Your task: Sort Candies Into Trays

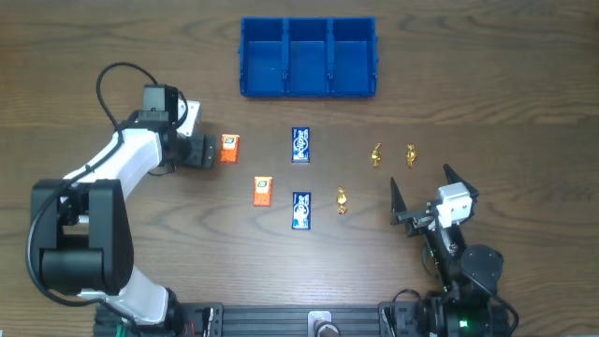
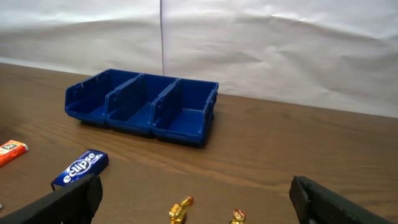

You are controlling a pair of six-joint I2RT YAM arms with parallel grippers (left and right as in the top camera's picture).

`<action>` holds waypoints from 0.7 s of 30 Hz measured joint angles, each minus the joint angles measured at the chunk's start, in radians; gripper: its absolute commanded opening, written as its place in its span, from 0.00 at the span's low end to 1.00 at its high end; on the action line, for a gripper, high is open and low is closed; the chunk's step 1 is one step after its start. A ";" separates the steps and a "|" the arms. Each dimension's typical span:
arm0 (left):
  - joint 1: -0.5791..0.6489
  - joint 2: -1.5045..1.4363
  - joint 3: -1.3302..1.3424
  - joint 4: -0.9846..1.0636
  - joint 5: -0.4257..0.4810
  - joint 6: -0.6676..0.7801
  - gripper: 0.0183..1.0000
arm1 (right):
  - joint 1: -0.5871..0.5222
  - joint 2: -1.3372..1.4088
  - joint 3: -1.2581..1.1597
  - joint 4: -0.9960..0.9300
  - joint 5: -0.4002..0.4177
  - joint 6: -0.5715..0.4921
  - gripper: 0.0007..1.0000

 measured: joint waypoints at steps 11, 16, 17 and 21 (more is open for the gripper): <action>-0.002 0.007 0.023 0.008 -0.056 -0.058 0.26 | 0.000 0.000 0.000 0.000 0.000 0.000 1.00; -0.030 -0.005 0.167 -0.161 -0.083 -0.147 0.27 | 0.000 0.000 0.000 0.000 0.000 0.000 1.00; -0.056 -0.020 0.244 -0.199 -0.097 -0.168 0.27 | 0.000 0.000 0.000 0.000 0.000 0.000 1.00; -0.188 -0.061 0.580 -0.274 -0.175 -0.249 0.28 | 0.000 0.000 0.000 0.000 0.000 0.000 1.00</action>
